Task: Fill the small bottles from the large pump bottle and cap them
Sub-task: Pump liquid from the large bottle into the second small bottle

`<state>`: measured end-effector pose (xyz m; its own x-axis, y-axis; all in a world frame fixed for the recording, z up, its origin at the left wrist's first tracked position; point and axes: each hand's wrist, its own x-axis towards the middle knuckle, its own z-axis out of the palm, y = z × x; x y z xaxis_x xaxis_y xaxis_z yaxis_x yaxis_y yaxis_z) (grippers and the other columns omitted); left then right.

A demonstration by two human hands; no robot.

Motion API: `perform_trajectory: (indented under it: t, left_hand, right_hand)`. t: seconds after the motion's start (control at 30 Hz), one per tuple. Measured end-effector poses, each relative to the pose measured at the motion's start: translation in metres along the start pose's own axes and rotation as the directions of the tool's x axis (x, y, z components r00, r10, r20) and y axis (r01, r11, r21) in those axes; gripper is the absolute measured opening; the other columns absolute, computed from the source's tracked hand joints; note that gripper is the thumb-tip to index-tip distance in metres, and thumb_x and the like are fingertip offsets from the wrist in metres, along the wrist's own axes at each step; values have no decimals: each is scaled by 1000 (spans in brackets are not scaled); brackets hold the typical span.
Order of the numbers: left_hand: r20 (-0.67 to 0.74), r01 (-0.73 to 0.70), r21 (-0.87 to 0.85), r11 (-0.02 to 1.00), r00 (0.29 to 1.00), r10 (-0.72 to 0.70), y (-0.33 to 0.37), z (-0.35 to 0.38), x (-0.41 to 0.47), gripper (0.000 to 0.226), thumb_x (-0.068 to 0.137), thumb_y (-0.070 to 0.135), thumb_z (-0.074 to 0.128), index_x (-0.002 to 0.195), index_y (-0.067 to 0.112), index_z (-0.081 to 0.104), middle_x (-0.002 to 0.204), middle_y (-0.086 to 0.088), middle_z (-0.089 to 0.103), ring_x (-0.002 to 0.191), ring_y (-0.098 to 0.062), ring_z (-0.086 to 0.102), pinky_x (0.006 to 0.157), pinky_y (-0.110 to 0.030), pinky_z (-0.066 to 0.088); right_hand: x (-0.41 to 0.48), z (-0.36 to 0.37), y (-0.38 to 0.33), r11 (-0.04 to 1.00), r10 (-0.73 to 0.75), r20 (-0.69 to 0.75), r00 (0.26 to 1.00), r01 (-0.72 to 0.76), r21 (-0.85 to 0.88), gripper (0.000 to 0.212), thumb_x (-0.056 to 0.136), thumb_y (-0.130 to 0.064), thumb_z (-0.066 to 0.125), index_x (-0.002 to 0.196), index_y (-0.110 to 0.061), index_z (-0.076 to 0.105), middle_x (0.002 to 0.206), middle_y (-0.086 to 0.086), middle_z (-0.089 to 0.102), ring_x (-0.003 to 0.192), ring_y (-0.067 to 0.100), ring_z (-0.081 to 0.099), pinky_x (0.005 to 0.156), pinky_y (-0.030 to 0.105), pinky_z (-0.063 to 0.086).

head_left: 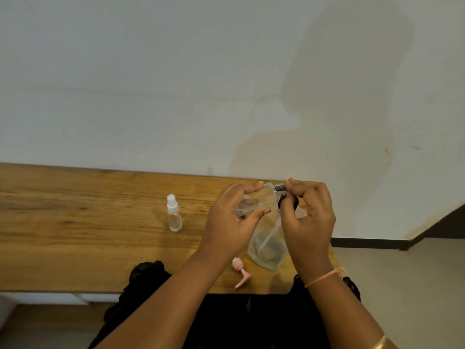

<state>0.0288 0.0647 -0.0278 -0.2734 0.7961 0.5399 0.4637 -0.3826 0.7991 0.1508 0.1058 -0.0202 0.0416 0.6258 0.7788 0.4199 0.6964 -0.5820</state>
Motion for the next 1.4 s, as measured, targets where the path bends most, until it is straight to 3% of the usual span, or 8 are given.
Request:
perform_trajectory:
  t: [0.2,0.43,0.57,0.73,0.87,1.0,1.2,1.4]
  left_hand:
    - [29,42,-19,999,999,-42,-1,1,-1,40,74,18,78,109,26,63,107,28,58,108,13,52,84,-2,40]
    - [-26,-65,21,998,997,66,2,-1,-2,42,75,27,73,115,28,59,107,27,58,104,7,55,85,-6,42]
    - [-8,-43,-4,999,999,43,1,0,-1,41,76,27,74,115,26,61,107,25,60,102,5,58,83,-5,43]
    - [25,0,6,1000,1000,0,-2,1,-1,38,75,20,77,110,23,64,109,28,57,106,15,53,84,-2,39]
    - [37,25,1,1000,999,-25,-1,1,-1,37,76,19,76,109,26,62,107,32,55,106,17,51,85,-1,40]
    - [13,-39,17,999,999,38,2,0,-5,37,79,20,74,112,26,59,107,27,56,108,14,50,85,-2,39]
    - [-1,-62,27,998,998,62,2,1,-4,36,81,35,67,114,27,57,107,26,56,107,10,52,83,-3,40]
    - [56,20,14,1000,998,-21,1,1,-2,32,78,17,75,107,23,60,106,29,54,105,20,48,80,1,38]
  right_hand:
    - [-3,0,8,998,-32,28,999,33,-45,16,79,6,58,91,0,66,95,1,53,91,7,54,85,7,44]
    - [1,-4,-1,1000,-25,0,1000,25,0,16,81,3,56,92,-1,67,95,4,56,90,9,57,82,8,45]
    - [2,-3,0,1000,-18,-9,1000,18,-10,15,81,2,57,91,-2,68,94,3,58,89,8,58,82,7,44]
    - [0,-1,8,999,-41,21,999,41,-23,14,83,-6,55,89,0,67,94,0,54,90,2,53,83,6,44]
    - [1,0,8,999,-27,18,999,28,-25,12,80,3,59,88,1,67,93,2,55,90,2,53,83,6,44]
    - [-2,-3,0,999,-19,4,1000,19,38,20,84,-10,52,91,-1,68,94,3,56,93,-1,54,84,6,43]
    - [1,-2,1,1000,-12,-12,1000,13,19,18,79,6,57,91,-1,68,95,3,57,91,5,56,84,7,45]
    - [-2,0,11,999,-37,30,999,38,-17,14,81,2,58,92,1,67,96,1,54,92,3,52,84,6,44]
